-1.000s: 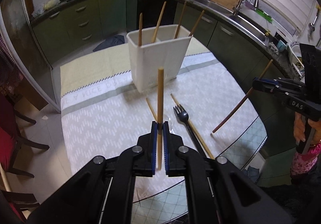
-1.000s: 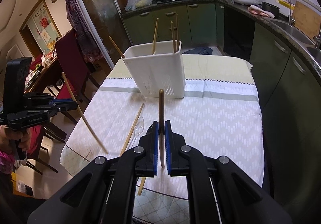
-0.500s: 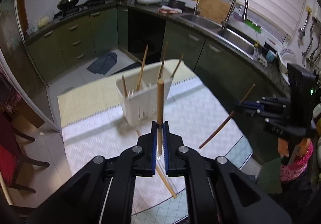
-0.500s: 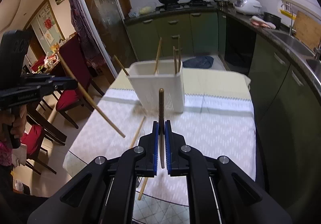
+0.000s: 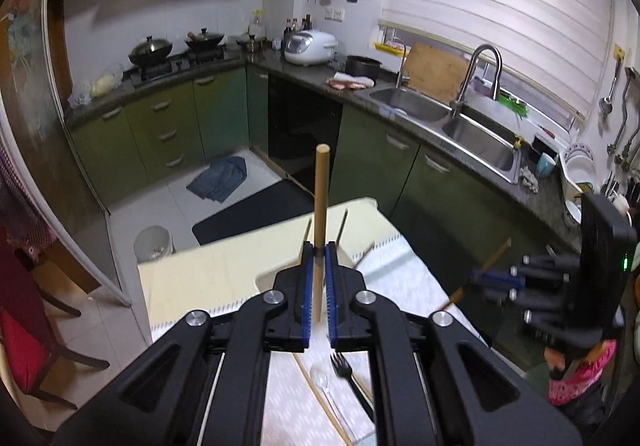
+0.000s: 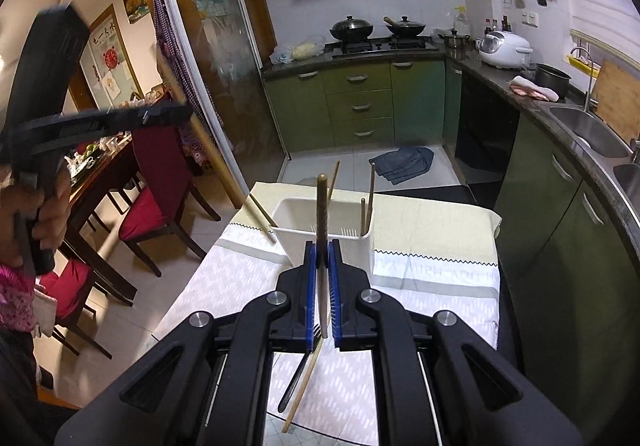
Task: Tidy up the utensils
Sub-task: 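Lift the chopstick with the left tool toward the holder while the right tool carries its chopstick, then open the left tool over the holder while the right tool releases its chopstick into it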
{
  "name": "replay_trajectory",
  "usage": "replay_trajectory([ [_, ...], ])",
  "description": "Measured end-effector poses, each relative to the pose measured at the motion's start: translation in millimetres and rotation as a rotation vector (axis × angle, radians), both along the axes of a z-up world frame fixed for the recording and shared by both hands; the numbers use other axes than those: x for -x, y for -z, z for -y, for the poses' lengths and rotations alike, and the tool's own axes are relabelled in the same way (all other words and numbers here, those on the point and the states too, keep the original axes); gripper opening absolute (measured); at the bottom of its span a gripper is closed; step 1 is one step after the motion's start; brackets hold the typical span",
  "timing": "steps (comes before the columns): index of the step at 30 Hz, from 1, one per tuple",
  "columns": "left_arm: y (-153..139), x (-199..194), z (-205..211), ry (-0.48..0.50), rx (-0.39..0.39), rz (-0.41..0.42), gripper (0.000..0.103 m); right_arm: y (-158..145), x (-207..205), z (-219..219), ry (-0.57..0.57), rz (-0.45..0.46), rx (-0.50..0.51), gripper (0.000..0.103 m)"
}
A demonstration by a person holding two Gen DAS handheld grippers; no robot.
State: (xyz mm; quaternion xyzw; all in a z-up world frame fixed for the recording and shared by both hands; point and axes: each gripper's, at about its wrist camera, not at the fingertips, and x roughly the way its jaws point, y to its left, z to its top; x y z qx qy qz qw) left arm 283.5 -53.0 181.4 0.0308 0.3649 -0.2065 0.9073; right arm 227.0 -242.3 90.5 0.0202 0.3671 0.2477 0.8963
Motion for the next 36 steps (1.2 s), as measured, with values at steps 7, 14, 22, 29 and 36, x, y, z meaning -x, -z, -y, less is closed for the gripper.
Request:
replay_trajectory([
  [7, 6, -40, 12, -0.035, -0.039, 0.015, 0.006, -5, -7, 1, 0.0, 0.001, 0.006, 0.007],
  [14, 51, -71, 22, -0.058, -0.095, -0.05, 0.006, -11, -12, 1, -0.002, 0.022, 0.0, 0.007],
  [22, 98, -84, 16, -0.075, -0.111, -0.114, 0.015, -35, -39, -11, 0.004, 0.06, -0.048, 0.007],
  [29, 91, -70, 9, -0.072, -0.099, -0.077, 0.044, -54, -82, -33, 0.05, 0.109, -0.062, 0.007],
  [36, 80, -35, -4, -0.04, -0.064, -0.054, 0.056, -35, -123, -54, 0.105, 0.112, -0.002, 0.007],
])
